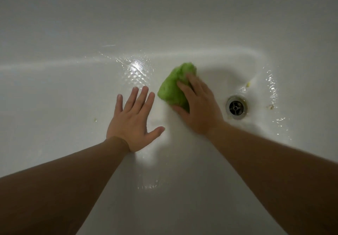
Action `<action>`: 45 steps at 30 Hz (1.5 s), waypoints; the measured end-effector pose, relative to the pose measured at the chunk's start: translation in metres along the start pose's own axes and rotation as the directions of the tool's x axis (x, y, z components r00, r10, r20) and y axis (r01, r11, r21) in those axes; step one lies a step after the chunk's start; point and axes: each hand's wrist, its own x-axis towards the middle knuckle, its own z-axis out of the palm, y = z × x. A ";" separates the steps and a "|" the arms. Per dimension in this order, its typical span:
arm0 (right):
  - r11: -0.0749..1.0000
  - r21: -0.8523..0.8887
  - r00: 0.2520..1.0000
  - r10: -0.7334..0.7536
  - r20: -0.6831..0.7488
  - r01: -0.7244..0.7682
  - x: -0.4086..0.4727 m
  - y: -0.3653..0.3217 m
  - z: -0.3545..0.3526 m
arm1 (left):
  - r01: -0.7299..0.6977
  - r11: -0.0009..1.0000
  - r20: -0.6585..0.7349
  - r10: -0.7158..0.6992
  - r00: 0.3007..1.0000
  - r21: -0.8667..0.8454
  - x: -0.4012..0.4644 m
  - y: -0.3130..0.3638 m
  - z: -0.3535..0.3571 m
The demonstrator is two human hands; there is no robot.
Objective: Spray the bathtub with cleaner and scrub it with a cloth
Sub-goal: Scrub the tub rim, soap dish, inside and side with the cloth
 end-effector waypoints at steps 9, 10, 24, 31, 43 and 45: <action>0.995 -0.002 0.987 -0.101 0.128 0.102 -0.049 0.014 -0.012 | 0.022 0.999 -0.044 -0.024 0.999 -0.030 0.007 0.004 0.004; 0.995 -0.016 0.991 -0.094 0.096 0.096 -0.020 0.022 -0.011 | 0.017 1.000 -0.046 -0.018 0.999 -0.022 0.009 0.005 0.004; 0.930 -0.169 0.944 0.313 -0.102 -0.326 -0.038 0.055 -0.023 | -0.041 0.998 -0.055 0.043 0.998 0.040 0.058 0.042 0.001; 0.894 -0.434 0.993 0.113 -0.026 -0.113 0.043 0.136 -0.076 | -0.066 0.996 -0.063 0.070 0.996 0.062 0.065 0.045 0.001; 0.923 -0.347 0.967 0.220 0.126 -0.165 -0.070 0.146 -0.099 | -0.082 0.997 -0.097 0.082 0.992 0.008 0.068 0.050 -0.001; 0.905 -0.410 0.979 0.173 0.110 -0.114 -0.042 0.164 -0.108 | -0.088 0.996 -0.099 0.089 0.991 0.010 0.069 0.049 0.000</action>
